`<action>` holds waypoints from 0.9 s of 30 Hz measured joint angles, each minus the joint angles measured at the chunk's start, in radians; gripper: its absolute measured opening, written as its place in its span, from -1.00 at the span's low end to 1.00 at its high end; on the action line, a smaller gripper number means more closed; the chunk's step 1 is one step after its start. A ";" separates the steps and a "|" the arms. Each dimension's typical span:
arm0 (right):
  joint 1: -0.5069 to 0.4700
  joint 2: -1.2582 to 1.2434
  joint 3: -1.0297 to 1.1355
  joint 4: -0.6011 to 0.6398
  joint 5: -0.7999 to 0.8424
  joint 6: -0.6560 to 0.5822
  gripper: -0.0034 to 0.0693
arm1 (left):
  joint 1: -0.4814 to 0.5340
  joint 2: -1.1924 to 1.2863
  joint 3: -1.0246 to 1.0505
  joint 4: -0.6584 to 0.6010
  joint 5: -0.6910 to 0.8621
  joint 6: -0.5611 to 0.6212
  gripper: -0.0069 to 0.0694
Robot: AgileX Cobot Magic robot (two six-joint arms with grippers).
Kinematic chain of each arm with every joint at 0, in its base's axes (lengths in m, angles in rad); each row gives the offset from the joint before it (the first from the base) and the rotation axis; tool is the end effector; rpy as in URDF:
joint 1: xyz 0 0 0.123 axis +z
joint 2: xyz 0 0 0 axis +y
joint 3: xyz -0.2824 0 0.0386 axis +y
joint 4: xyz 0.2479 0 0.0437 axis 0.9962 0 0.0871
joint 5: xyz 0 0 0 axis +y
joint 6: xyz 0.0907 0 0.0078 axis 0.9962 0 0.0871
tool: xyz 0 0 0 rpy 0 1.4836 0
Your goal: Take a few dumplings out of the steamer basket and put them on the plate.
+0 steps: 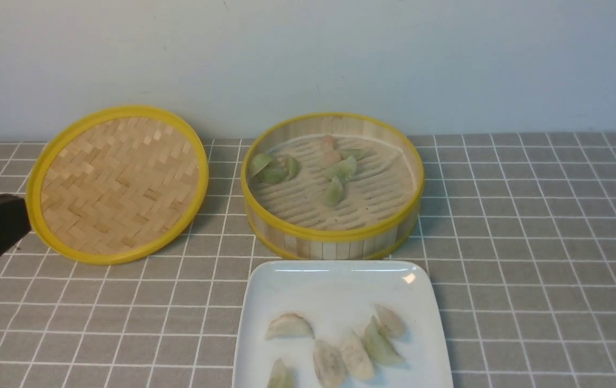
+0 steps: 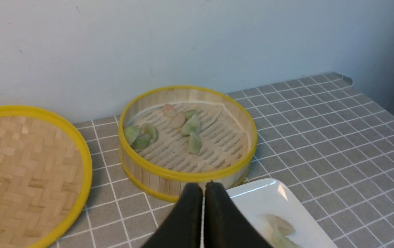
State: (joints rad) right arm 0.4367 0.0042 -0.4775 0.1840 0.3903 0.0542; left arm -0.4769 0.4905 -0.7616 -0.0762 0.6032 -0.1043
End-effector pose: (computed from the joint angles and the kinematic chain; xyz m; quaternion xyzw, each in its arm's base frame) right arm 0.0045 0.0091 0.3305 -0.0945 0.6353 0.2699 0.7173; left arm 0.0732 -0.0423 0.3765 0.1347 0.7761 -0.2110 0.5788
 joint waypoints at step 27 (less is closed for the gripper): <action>0.000 0.000 0.000 0.000 0.000 -0.003 -0.94 | 0.179 -0.190 0.217 0.042 -0.117 0.136 -0.83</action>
State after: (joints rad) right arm 0.4367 0.0042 -0.4775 0.1840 0.3903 0.0511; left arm -0.2975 0.3008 -0.5444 -0.0337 0.4866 0.0320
